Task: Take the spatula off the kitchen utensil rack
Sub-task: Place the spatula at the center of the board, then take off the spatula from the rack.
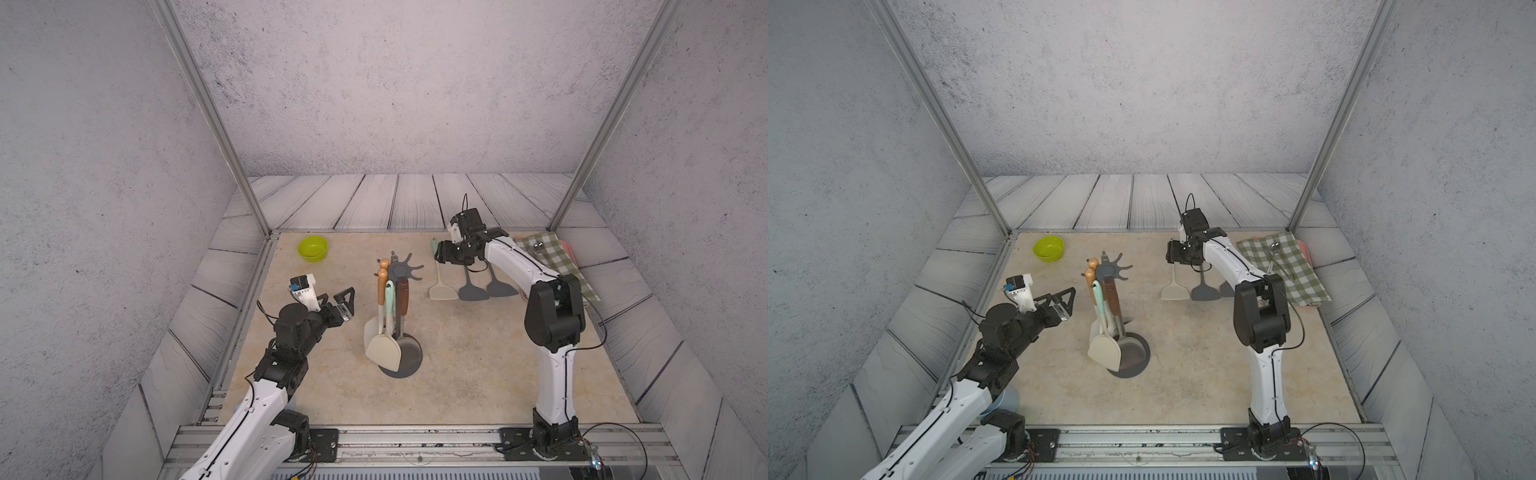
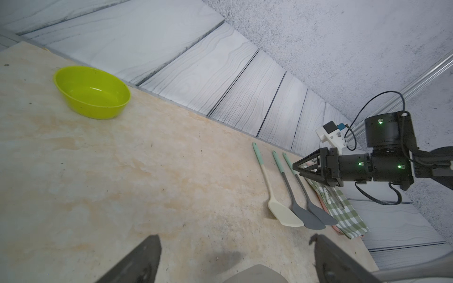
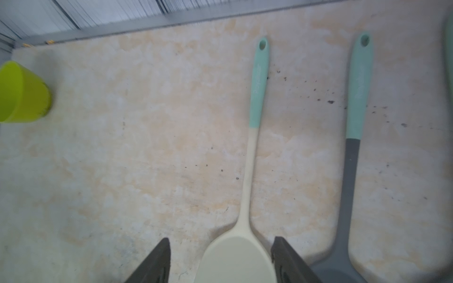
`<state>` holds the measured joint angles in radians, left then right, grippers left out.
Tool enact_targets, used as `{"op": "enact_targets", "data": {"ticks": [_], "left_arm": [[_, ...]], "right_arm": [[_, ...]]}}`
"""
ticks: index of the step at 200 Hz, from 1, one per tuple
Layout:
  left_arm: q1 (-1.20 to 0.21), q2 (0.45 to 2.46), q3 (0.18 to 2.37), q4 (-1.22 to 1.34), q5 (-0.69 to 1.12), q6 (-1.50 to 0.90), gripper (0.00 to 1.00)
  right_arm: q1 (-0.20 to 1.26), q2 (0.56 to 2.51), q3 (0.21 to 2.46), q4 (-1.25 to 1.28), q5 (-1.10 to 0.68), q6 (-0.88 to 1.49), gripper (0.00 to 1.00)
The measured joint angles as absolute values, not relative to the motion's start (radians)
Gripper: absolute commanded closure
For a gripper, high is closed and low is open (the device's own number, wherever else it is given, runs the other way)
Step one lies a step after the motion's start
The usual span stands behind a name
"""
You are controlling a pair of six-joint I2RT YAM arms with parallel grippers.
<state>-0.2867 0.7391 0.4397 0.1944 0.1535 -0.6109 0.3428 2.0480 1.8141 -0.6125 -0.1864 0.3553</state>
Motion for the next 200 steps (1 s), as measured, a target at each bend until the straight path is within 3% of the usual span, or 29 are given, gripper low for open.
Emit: {"op": "enact_targets", "data": {"ticks": [60, 79, 142, 168, 200], "left_arm": [[-0.311, 0.568, 0.415, 0.191, 0.139, -0.622, 0.01], [-0.319, 0.537, 0.408, 0.187, 0.135, -0.629, 0.01], [-0.341, 0.487, 0.402, 0.168, 0.139, -0.644, 0.01], [-0.347, 0.468, 0.377, 0.131, 0.136, -0.619, 0.01], [-0.349, 0.461, 0.332, 0.102, 0.099, -0.565, 0.01]], "right_arm": [[0.343, 1.673, 1.499, -0.525, -0.177, 0.356, 0.11], [0.343, 1.572, 1.403, -0.511, -0.177, 0.366, 0.00], [0.343, 1.285, 1.090, -0.394, -0.114, 0.423, 0.01], [0.341, 1.184, 0.947, -0.252, -0.194, 0.409, 0.00], [0.341, 1.153, 0.840, -0.083, -0.339, 0.405, 0.09]]}}
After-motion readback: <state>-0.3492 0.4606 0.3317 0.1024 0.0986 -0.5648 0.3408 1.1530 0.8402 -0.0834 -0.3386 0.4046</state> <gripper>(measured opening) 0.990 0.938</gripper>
